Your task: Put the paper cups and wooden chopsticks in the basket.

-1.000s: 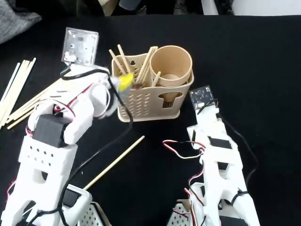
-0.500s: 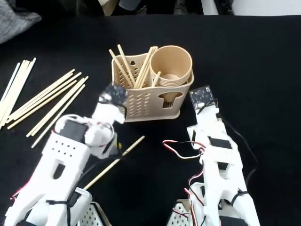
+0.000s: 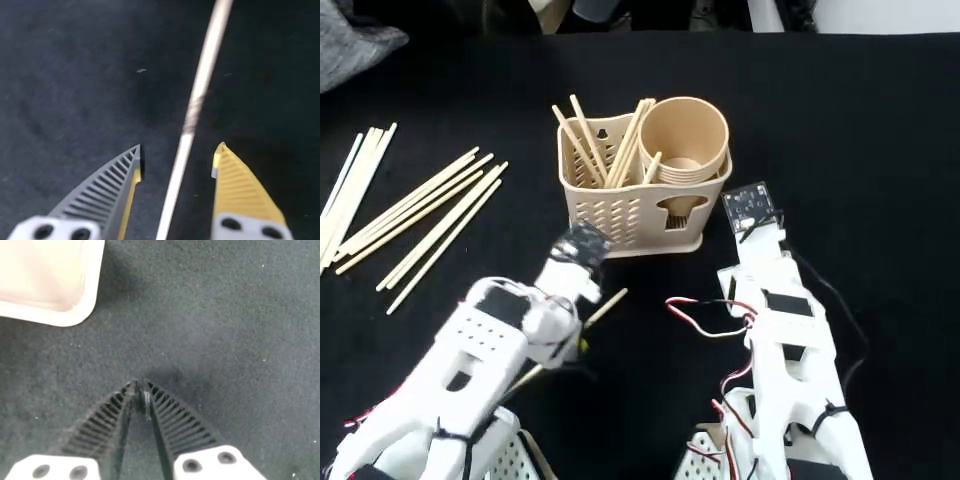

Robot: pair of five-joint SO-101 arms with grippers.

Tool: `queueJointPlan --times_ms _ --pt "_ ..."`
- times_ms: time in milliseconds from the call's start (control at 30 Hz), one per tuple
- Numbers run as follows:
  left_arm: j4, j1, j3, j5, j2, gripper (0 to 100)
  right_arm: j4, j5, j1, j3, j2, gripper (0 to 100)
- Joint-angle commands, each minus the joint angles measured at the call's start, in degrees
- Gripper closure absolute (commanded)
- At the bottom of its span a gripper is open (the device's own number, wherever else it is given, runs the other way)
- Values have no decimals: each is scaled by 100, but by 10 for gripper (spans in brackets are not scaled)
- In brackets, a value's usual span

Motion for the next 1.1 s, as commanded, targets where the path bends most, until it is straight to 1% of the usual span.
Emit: queueJointPlan --times_ms 0,100,200,333,400,533,600,667,833,933,1067 --pt "-123 418 31 255 246 766 -88 44 70 -40 -127 986" --pt "-308 418 -84 220 923 766 -79 44 70 -40 -136 986" --pt "-325 418 -488 273 1626 776 -79 44 70 -40 -136 986" --pt "-325 479 -875 229 2330 884 -79 44 70 -40 -136 986" --pt "-308 479 -936 229 2505 911 -79 44 70 -40 -136 986" --pt "-308 488 -910 220 2514 930 -79 44 70 -40 -136 986" --pt "-308 488 -892 220 2514 971 -79 44 70 -40 -136 986" --pt "-167 488 -892 220 2514 969 -79 44 70 -40 -136 986" --pt "-114 488 -866 220 2409 972 -70 44 70 -40 -145 986" --pt "-88 488 -690 220 1925 972 -70 44 70 -40 -145 986" --pt "316 409 -514 220 712 972 -62 44 70 -40 -145 986"
